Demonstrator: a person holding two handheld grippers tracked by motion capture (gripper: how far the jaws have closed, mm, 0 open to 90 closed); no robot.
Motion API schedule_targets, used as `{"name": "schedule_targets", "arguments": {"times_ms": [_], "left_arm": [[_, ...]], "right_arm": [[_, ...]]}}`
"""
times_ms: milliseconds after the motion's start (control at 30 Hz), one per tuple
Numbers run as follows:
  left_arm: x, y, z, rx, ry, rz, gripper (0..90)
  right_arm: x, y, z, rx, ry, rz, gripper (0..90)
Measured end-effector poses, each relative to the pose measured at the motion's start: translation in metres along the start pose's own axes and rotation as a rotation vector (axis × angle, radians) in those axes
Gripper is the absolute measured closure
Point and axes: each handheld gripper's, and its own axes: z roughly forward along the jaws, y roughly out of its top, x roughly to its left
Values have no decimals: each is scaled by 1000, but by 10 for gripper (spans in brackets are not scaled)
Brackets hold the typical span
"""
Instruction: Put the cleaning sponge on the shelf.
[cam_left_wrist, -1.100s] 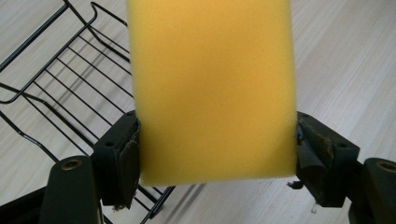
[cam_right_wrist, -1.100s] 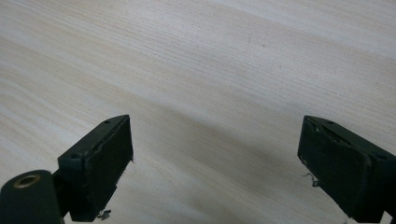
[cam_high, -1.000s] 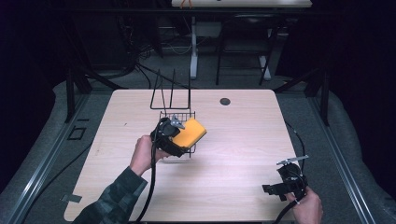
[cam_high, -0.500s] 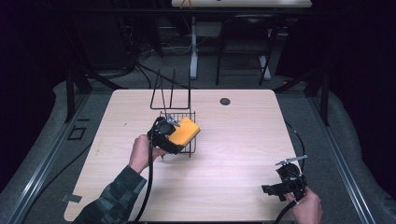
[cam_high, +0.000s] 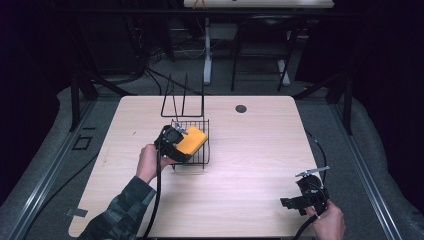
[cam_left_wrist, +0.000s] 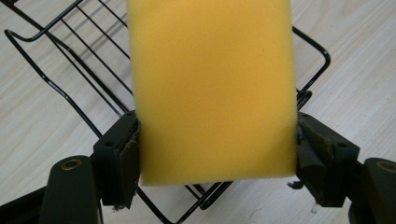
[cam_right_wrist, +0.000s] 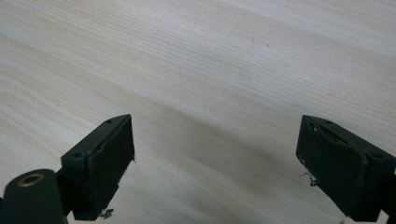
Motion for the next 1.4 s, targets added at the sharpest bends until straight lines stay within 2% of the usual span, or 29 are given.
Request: {"name": "schedule_targets", "arguments": {"times_ms": [467,800,1000,1100,1200,1400], "left_arm": [[15,-7,15,11,-17,-60,256],[17,-7,24,21,-33,-44,251],[19,-8,27,21,-38,-51,242],[20,-8,28,15,-41,-58,222],[20,-9,29,18,-43,-59,161],[21,-9,25,2,-27,-64,129]], "right_arm": [[1,0,0,9,-4,-10,110],[2,1,0,3,-5,-12,112],[2,1,-1,3,-5,-13,112],[3,1,0,0,-5,-10,113],[2,1,-1,-6,-5,-21,114],[2,1,-1,-5,-7,-16,113]]}}
